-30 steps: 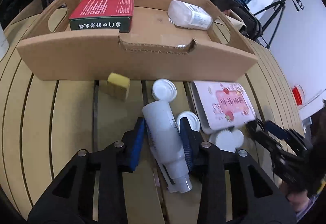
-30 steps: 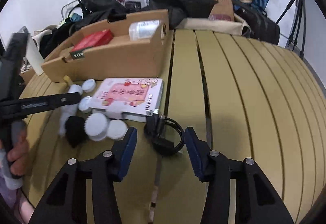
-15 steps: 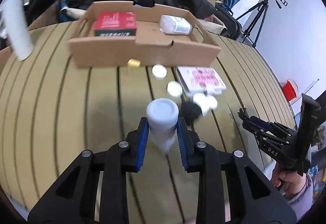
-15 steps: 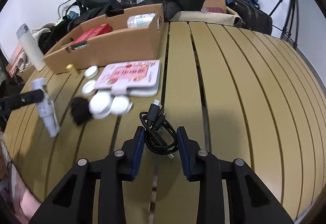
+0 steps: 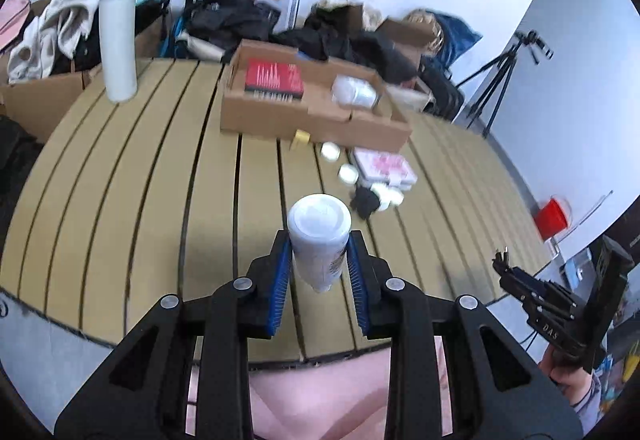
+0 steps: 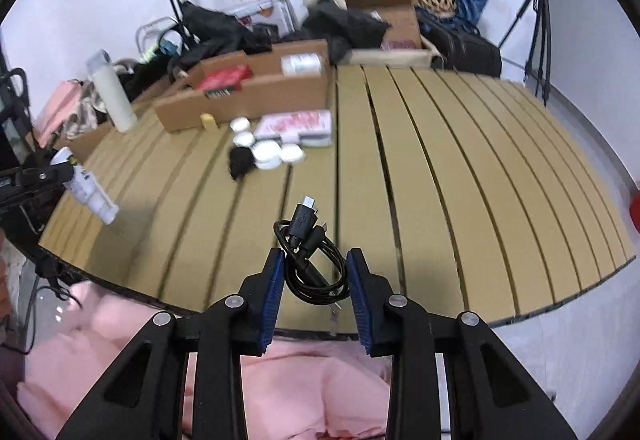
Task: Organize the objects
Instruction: 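Carry spray bottle and cable into the tray and open both grippers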
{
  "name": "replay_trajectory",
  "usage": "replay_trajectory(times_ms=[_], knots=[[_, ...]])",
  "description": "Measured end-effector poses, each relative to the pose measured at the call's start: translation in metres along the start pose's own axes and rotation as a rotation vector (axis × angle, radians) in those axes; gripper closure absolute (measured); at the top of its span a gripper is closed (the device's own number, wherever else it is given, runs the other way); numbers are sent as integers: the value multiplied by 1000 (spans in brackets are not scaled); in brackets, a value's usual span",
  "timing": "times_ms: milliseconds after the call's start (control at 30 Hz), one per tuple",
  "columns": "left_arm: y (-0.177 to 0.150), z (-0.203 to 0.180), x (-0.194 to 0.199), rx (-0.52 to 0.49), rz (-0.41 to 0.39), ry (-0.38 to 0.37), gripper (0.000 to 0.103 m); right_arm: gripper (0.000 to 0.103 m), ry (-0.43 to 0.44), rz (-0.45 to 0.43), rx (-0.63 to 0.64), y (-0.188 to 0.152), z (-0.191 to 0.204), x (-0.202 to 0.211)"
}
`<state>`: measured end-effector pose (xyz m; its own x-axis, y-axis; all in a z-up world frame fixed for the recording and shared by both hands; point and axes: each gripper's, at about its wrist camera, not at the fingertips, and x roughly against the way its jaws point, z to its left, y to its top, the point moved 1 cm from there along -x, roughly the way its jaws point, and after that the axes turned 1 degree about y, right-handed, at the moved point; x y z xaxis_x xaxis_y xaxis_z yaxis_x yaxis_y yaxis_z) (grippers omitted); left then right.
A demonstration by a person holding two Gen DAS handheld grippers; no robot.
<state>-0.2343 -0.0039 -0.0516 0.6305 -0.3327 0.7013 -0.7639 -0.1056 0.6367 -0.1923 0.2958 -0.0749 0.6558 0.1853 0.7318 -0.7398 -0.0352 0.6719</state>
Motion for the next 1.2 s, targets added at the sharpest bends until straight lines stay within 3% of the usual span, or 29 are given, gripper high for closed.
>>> replay_trajectory(times_ms=[200, 400, 567, 667, 733, 767, 833, 933, 1067, 1200], knots=[[70, 6, 3, 13, -52, -85, 79, 69, 56, -43, 66, 40, 26, -2], [151, 9, -37, -25, -54, -25, 79, 69, 212, -43, 78, 120, 50, -36], [203, 32, -108, 60, 61, 3, 79, 69, 227, -24, 116, 194, 65, -97], [209, 50, -157, 189, 148, -64, 79, 69, 223, 30, 91, 229, 69, -153], [203, 49, -183, 207, 190, -106, 79, 69, 212, 67, 72, 245, 71, -190], [199, 49, -195, 202, 201, -88, 78, 69, 208, 83, 66, 251, 73, -207], [191, 55, -213, 198, 184, 17, 61, 69, 219, 134, 28, 259, 77, -245], [187, 65, -218, 161, 146, 70, 38, 66, 263, 204, -29, 261, 78, -282], [204, 79, -202, 146, 83, 133, 34, 66, 283, 238, -72, 281, 81, -316], [215, 86, -181, 124, 52, 158, 27, 66, 286, 213, -77, 295, 84, -311]])
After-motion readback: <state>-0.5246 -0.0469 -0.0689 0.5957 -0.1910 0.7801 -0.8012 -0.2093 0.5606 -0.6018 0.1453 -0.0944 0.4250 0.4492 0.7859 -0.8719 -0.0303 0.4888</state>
